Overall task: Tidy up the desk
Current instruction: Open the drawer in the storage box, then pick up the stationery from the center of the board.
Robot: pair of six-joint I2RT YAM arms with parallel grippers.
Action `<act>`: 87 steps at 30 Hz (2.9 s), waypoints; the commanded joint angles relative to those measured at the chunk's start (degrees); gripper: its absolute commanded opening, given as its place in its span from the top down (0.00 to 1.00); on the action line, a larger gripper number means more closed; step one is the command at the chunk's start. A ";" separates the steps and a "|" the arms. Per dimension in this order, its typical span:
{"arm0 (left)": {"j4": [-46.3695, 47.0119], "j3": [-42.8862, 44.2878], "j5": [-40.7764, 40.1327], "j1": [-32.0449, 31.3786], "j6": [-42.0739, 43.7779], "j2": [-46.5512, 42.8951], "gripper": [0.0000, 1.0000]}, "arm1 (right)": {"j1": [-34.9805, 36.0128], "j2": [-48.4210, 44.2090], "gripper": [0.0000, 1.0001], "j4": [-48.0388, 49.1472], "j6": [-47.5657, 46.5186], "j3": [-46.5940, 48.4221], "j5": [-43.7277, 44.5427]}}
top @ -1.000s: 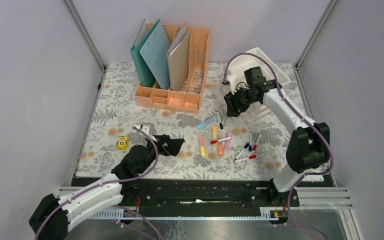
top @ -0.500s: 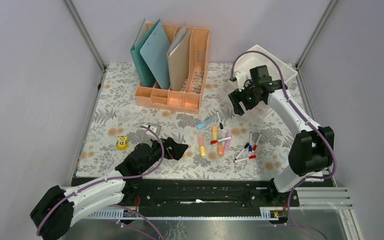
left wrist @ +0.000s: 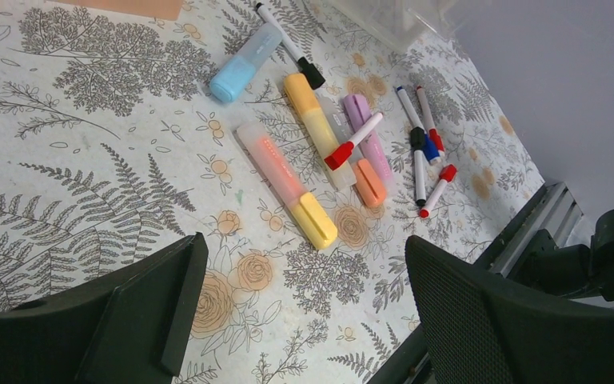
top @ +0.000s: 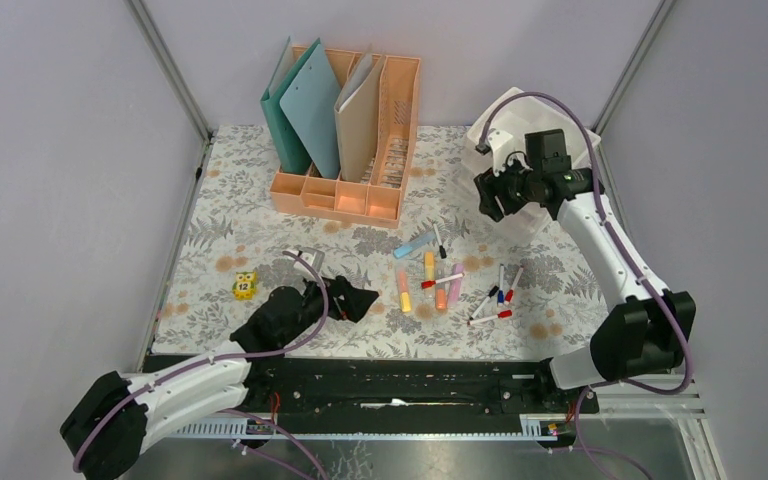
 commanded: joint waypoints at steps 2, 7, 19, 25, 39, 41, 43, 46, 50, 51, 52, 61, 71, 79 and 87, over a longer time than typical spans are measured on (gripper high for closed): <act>0.65 1.81 0.50 0.26 -0.28 -2.62 0.01 | 0.01 -2.35 0.54 5.08 -1.70 -1.18 9.24; 0.30 1.59 0.55 0.25 -0.15 -3.21 0.01 | -0.08 0.73 0.81 5.88 -4.01 -2.60 15.71; 0.69 0.62 0.74 0.25 -0.67 -3.55 0.01 | -0.09 9.51 0.77 6.02 -9.11 -2.98 19.45; 1.37 0.62 0.75 0.21 -0.68 -2.83 0.01 | -0.08 10.42 0.48 4.46 -8.16 -2.04 15.44; 3.48 0.79 2.97 0.22 -2.05 -0.03 0.01 | -0.44 1.11 0.37 2.16 -5.64 1.15 8.86; 3.42 1.28 3.11 0.17 -3.15 1.55 0.01 | -0.44 -2.30 0.37 1.85 -5.15 1.56 5.80; 2.85 2.14 3.08 0.10 -4.19 3.55 0.01 | -0.48 -5.04 0.33 0.81 -4.51 2.03 2.32; 0.98 4.06 1.51 -1.09 -5.42 7.12 0.01 | -0.43 -8.66 0.32 -1.04 -3.16 1.91 -3.71; -5.98 9.39 -8.17 -6.49 -5.92 10.84 0.01 | -0.43 -14.68 0.23 -1.39 -2.19 -2.35 -15.47; -8.02 11.04 -11.21 -8.32 -6.02 11.91 0.01 | -0.43 -16.51 0.21 -0.44 -1.87 -4.64 -18.28; -9.94 12.53 -13.93 -10.00 -6.15 13.08 0.01 | -0.46 -18.85 0.18 0.73 -1.42 -7.66 -21.30; -27.39 30.07 -31.70 -17.64 -13.77 30.83 0.01 | -2.37 -28.23 0.12 4.19 0.45 -20.73 -23.40; -47.24 50.85 -36.92 -18.72 -20.58 53.01 0.03 | -4.56 -28.05 0.12 10.68 3.11 -21.87 -23.40; -49.03 54.87 -35.90 -18.71 -19.03 58.69 0.30 | -4.92 -27.91 0.00 13.02 4.97 -22.51 -20.93; -50.56 57.09 -33.93 -18.71 -17.49 62.81 0.55 | -5.01 -27.64 0.00 13.14 5.08 -22.61 -21.17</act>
